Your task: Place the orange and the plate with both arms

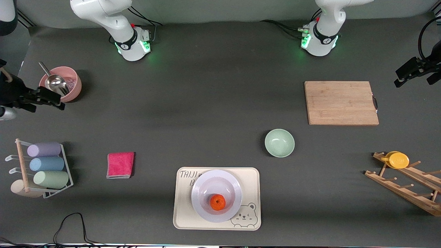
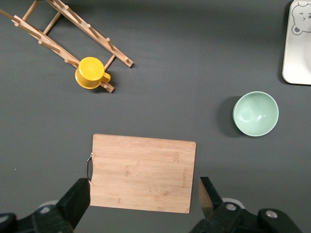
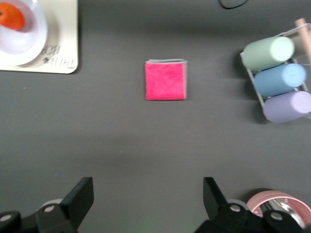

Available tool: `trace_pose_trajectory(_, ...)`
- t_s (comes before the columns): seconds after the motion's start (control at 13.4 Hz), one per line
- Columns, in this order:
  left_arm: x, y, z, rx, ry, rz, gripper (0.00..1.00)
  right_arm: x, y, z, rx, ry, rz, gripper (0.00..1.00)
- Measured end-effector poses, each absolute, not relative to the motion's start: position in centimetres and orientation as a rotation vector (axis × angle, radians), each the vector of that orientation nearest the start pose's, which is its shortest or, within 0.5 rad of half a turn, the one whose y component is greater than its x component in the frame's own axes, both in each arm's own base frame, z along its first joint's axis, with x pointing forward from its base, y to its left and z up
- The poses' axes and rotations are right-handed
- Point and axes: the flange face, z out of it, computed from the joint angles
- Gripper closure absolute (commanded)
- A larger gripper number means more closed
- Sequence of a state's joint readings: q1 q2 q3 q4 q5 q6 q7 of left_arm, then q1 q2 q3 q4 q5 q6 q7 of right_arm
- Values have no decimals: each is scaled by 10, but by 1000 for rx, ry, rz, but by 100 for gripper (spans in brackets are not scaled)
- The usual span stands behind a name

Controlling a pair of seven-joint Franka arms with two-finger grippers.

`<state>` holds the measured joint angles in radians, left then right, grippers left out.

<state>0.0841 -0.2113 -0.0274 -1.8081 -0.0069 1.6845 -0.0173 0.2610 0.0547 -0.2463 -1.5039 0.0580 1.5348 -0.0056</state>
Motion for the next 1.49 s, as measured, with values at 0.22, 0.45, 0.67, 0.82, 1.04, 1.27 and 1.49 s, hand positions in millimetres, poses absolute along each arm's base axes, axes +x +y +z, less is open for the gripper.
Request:
trace_pose_trajectory(0.22,493,25,629,-3138,-115,-80,0,542,57,622,-3083,-64,65,0)
trace_pose_trajectory(0.45,493,25,629,-3138,-113,-79,0,525,59,620,-3074,-71,56,0)
trace_pose_trajectory(0.67,493,19,629,-3137,-95,-80,0,526,34,620,-3068,-3,44,0)
trace_pose_trajectory(0.82,493,17,629,-3136,-88,-82,0,527,16,620,-3067,50,37,0)
trace_pose_trajectory(1.04,493,11,630,-3134,-71,-84,0,528,8,623,-3074,84,21,0)
trace_pose_trajectory(1.27,493,0,630,-3131,-38,-84,0,532,13,627,-3076,72,-8,0)
trace_pose_trajectory(1.49,493,-10,630,-3126,-2,-85,0,548,14,631,-3078,71,-31,0)
